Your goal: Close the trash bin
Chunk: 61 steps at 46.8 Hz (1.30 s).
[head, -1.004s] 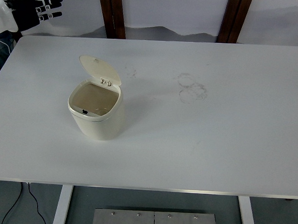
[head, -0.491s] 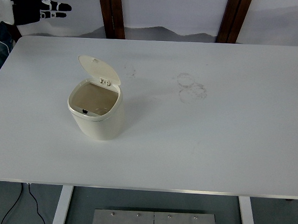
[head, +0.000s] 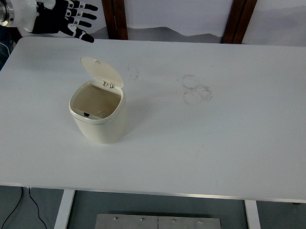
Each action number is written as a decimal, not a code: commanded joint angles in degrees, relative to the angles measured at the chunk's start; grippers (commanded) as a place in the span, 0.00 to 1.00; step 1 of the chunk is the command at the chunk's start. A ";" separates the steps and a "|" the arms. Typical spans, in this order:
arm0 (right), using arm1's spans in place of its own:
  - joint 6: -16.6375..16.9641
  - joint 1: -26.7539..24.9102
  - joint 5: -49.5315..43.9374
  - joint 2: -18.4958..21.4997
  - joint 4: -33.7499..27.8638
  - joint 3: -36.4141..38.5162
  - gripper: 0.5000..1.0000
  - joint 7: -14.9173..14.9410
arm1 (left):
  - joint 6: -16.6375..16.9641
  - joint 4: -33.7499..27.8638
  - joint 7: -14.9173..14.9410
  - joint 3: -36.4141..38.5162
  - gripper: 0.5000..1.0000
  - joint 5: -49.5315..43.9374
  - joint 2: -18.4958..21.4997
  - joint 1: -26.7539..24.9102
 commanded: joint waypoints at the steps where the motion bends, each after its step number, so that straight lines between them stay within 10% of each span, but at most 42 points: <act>1: 0.09 -0.01 0.00 0.00 0.00 -0.08 0.99 0.01 | -0.45 -0.52 0.28 0.10 1.00 0.21 -0.50 -0.73; 61: 0.00 0.35 0.00 0.00 0.00 -0.08 0.99 -0.08 | -9.94 -15.73 1.60 27.78 1.00 0.30 -4.55 -26.31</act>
